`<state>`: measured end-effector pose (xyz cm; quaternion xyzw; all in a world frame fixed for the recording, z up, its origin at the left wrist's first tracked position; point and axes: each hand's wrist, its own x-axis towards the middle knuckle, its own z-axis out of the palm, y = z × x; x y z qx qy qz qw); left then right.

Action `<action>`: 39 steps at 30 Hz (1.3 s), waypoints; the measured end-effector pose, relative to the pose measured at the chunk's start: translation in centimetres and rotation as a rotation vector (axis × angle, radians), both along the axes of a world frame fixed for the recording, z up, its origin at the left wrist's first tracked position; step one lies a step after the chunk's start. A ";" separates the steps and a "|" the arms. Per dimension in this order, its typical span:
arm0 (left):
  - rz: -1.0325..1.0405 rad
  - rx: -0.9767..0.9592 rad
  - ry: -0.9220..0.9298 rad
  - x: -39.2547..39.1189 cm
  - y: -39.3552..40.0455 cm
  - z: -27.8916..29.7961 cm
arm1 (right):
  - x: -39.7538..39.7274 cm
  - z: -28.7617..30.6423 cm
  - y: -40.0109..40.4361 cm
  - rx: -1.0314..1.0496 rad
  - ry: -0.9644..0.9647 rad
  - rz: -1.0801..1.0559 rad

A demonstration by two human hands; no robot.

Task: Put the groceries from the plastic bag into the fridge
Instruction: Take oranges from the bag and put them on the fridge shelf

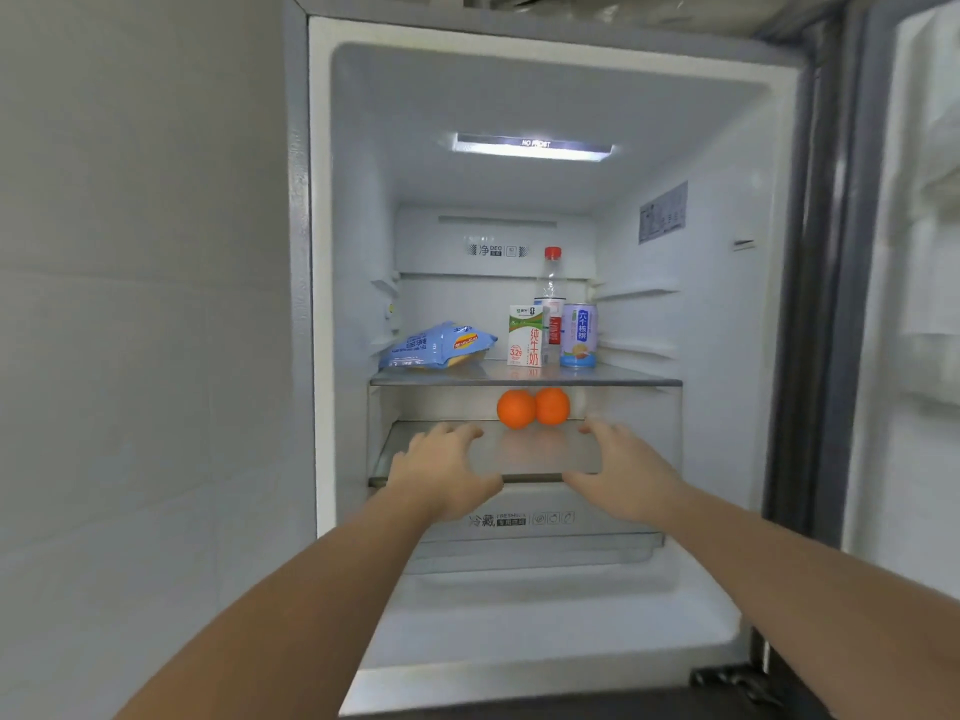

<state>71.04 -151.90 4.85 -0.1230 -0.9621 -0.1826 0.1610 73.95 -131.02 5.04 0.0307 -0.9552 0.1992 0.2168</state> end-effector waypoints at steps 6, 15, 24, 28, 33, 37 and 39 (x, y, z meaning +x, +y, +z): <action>-0.035 0.090 -0.042 7.6 1.0 -1.9 | 8.1 -1.5 1.4 -0.012 -0.054 0.056; -0.170 0.047 -0.100 14.0 4.9 -2.6 | 17.0 -2.1 3.9 -0.002 -0.119 0.014; -0.422 0.049 -0.050 14.1 9.0 -1.7 | 20.9 -0.9 5.8 0.023 -0.104 -0.181; -0.553 0.032 -0.037 13.4 10.6 -1.6 | 21.8 -0.5 6.1 0.002 -0.088 -0.282; -0.761 -0.004 -0.041 12.0 13.1 -2.4 | 24.2 -1.1 8.0 -0.010 -0.082 -0.476; -0.932 -0.005 -0.060 12.9 17.1 -3.5 | 27.9 -2.2 10.0 -0.028 -0.123 -0.653; -1.020 -0.006 -0.076 14.4 19.6 -3.6 | 30.2 -2.6 11.0 -0.034 -0.128 -0.748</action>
